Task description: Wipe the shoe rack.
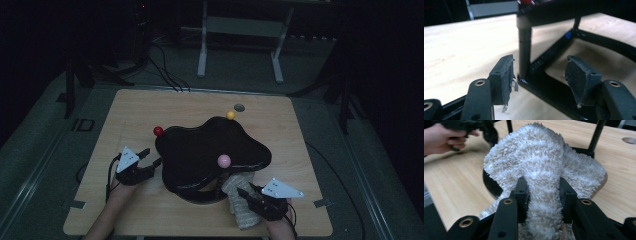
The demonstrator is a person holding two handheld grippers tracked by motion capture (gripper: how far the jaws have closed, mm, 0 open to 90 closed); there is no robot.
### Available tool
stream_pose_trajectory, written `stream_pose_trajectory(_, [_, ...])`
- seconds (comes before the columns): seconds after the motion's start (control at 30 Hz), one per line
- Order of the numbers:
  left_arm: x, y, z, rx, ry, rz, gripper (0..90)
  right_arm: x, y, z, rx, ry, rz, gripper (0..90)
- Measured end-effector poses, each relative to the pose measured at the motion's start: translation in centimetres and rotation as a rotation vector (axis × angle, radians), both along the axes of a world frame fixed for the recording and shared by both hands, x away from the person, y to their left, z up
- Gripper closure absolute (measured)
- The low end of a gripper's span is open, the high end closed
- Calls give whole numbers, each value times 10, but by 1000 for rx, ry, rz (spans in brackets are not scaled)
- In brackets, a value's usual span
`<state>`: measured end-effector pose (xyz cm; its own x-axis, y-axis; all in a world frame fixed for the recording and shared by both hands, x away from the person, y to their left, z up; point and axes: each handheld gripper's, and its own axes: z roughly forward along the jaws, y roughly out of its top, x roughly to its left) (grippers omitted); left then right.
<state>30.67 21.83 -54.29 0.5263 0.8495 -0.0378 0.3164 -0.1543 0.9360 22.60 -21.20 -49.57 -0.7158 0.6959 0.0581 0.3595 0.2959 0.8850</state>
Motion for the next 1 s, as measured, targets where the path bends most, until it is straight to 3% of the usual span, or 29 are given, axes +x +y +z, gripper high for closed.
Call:
stream_pose_trajectory(0.17, [27, -2, -2, -25, 19, 4, 397, -10, 5, 5, 7, -8, 30, 674])
stream_pose_trajectory(0.23, [30, -4, -2, -19, 14, -6, 398, -12, 6, 8, 13, -16, 37, 674])
stream_pose_trajectory(0.37, [40, -8, -2, -15, -4, -17, 428, -19, 11, 25, 46, -65, 66, 673])
stream_pose_trajectory(0.4, [44, -10, -1, -20, -7, -22, 453, -23, 15, 35, 63, -96, 86, 673])
stream_pose_trajectory(0.43, [44, -10, -1, -20, -7, -22, 480, -23, 15, 35, 63, -96, 86, 673])
stream_pose_trajectory(0.5, [47, -11, -2, -35, -16, -40, 536, -24, 23, 46, 69, -150, 100, 668])
stream_pose_trajectory(0.57, [48, -12, -2, -39, -35, -35, 627, -23, 26, 48, 63, -162, 96, 664])
stream_pose_trajectory(0.6, [49, -13, -2, -20, -40, -14, 693, -19, 31, 48, 55, -173, 92, 645])
stream_pose_trajectory(0.67, [50, -12, -2, -23, -38, -6, 708, -17, 32, 48, 54, -172, 89, 627])
stream_pose_trajectory(0.73, [49, -13, -2, -9, -43, -6, 726, -12, 40, 46, 52, -150, 78, 542])
stream_pose_trajectory(0.83, [48, -12, -1, -12, -32, -15, 730, -10, 49, 47, 68, -164, 67, 497])
stream_pose_trajectory(1.0, [41, -9, 0, -5, -23, -18, 732, -3, 59, 46, 62, -184, 45, 513])
